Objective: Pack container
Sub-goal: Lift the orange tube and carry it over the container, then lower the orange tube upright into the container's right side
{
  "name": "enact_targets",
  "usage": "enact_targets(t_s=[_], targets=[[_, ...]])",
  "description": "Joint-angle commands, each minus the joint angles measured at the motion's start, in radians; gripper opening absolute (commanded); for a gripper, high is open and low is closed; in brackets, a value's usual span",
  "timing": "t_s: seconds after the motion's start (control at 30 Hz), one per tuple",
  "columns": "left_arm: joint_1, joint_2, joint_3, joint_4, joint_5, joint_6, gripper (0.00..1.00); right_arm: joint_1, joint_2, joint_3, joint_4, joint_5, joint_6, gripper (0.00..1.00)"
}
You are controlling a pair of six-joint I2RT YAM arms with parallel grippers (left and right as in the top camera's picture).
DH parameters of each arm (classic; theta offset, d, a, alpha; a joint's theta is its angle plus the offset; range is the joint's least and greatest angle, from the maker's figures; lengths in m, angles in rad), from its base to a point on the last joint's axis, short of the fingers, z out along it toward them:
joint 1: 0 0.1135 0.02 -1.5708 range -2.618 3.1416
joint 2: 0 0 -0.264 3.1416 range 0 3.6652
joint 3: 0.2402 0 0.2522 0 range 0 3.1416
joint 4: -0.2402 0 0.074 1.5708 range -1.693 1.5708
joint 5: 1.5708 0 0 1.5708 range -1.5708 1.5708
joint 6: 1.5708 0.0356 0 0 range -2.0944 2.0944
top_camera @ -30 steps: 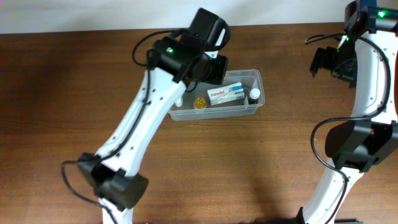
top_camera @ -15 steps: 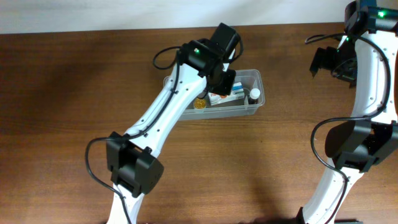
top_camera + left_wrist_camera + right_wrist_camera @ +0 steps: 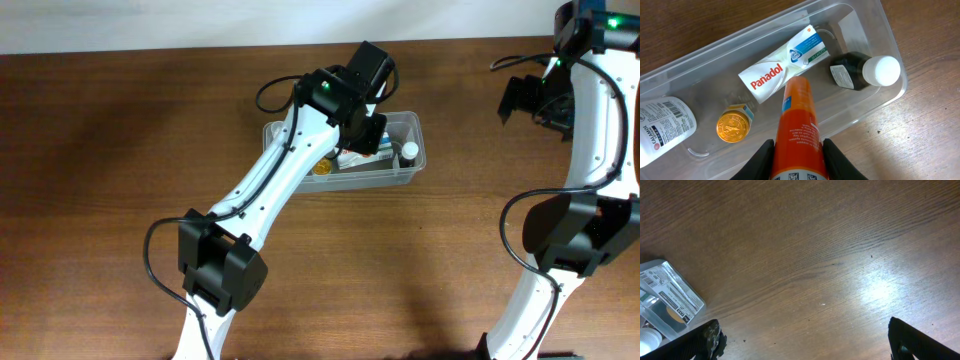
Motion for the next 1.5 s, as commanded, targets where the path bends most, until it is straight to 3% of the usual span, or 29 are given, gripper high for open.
enact_targets(t_s=[0.0, 1.47], targets=[[-0.018, 0.008, -0.004, 0.013, 0.011, 0.012, 0.27, -0.006, -0.003, 0.000, 0.000, 0.011, 0.008, 0.98], [-0.050, 0.085, -0.003, 0.002, 0.029, 0.013, 0.28, -0.006, -0.003, 0.000, 0.000, 0.011, 0.008, 0.98]])
